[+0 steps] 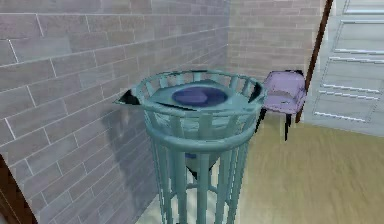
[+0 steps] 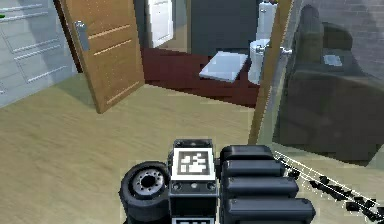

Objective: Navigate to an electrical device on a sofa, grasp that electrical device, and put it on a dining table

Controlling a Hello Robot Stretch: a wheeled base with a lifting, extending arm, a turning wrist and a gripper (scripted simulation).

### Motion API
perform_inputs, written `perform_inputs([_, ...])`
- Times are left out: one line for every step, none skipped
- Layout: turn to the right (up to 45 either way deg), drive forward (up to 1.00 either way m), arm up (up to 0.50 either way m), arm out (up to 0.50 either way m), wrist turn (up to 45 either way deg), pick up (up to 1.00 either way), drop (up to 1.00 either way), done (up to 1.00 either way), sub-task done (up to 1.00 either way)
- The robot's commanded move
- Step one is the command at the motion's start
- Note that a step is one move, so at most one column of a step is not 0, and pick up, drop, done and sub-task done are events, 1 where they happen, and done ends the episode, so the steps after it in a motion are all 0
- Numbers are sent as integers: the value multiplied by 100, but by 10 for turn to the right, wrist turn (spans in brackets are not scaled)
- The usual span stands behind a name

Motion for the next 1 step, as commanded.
perform_inputs([-180,0,0,0,0,0,0,0,0])
